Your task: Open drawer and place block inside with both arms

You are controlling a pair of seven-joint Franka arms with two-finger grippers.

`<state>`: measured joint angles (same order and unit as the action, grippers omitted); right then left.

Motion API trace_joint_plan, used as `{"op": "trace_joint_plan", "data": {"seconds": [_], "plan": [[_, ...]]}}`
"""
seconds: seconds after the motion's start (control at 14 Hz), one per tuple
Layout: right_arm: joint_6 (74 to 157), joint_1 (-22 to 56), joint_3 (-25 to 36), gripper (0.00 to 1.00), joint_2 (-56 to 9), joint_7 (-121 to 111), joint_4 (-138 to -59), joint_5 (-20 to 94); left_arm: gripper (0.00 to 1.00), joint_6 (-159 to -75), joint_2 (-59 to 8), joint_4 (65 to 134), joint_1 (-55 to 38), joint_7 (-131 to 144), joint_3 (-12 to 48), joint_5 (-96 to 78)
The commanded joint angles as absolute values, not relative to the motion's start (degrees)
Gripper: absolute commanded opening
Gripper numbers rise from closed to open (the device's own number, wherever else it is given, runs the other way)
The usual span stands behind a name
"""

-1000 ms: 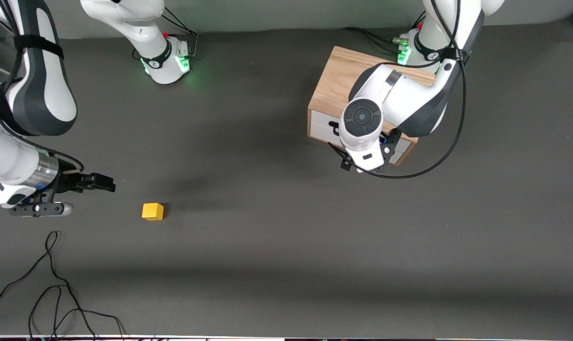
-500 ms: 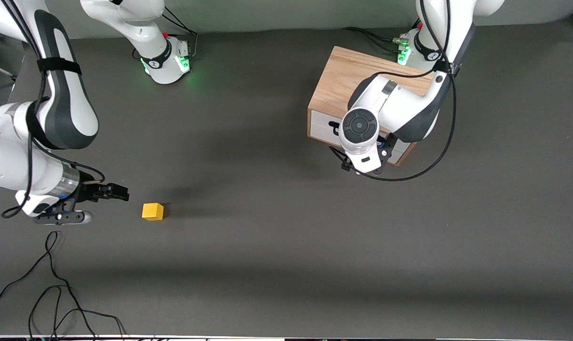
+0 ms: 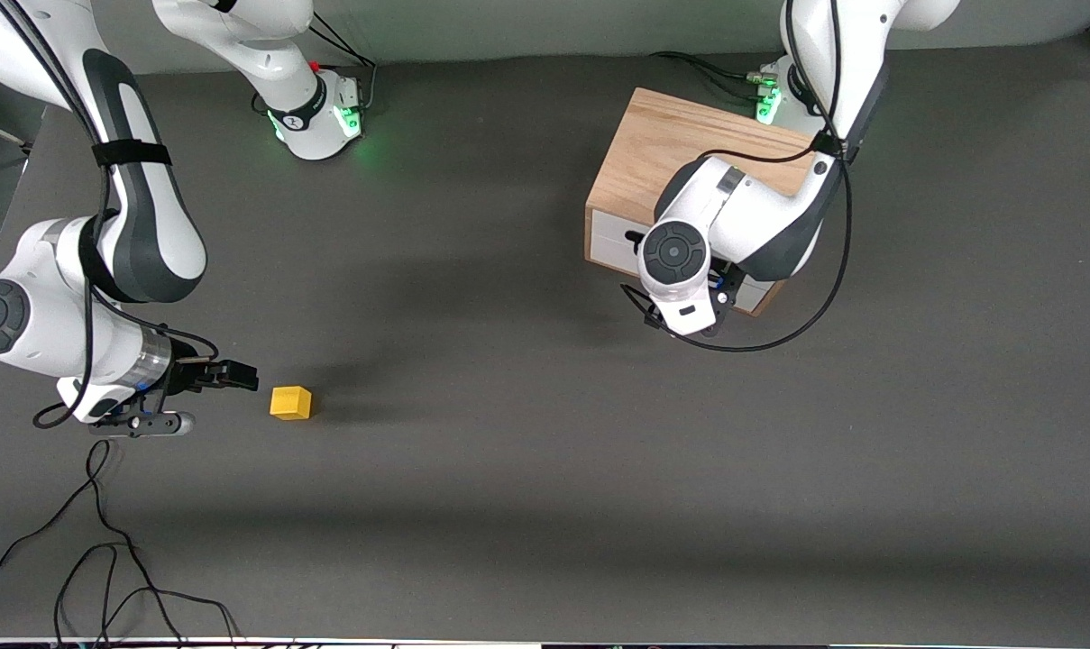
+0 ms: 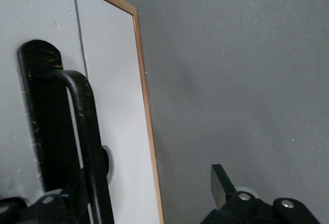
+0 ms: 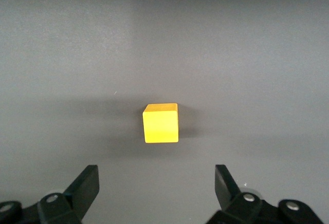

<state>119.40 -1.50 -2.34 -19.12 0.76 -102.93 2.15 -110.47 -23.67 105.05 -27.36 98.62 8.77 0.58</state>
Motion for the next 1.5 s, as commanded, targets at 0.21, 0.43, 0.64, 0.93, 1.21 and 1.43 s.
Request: {"op": "trace_joint_plan", "data": {"seconds": [0.21, 0.43, 0.64, 0.93, 1.21, 1.43], "plan": [[128.5, -1.1, -2.1, 1.0, -21.6, 1.9, -106.9, -0.4, 1.0, -110.4, -25.3, 101.1, -27.6, 98.7, 8.4, 1.1], [137.4, -1.0, -2.2, 1.0, -23.3, 1.8, -111.4, -0.4, 1.0, -110.3, -27.2, 98.5, -27.5, 98.7, 8.4, 1.2], [142.3, -0.7, -2.3, 1.0, -25.9, 1.8, -112.9, -0.4, 1.0, -110.4, -30.0, 95.3, -27.5, 98.7, 8.3, 1.2], [148.8, 0.5, -2.3, 1.0, -27.9, 2.0, -116.1, -0.4, 1.0, -110.2, -33.9, 90.2, -27.5, 98.7, 8.3, 2.7], [151.6, 0.5, -2.2, 1.0, -29.1, 1.8, -117.1, -0.4, 1.0, -110.4, -36.1, 86.1, -27.5, 98.8, 8.3, 3.8], [152.0, 0.5, -2.2, 1.0, -29.6, 1.4, -117.1, -0.4, 1.0, -110.9, -38.0, 83.4, -27.5, 98.8, 8.3, 4.6]]}}
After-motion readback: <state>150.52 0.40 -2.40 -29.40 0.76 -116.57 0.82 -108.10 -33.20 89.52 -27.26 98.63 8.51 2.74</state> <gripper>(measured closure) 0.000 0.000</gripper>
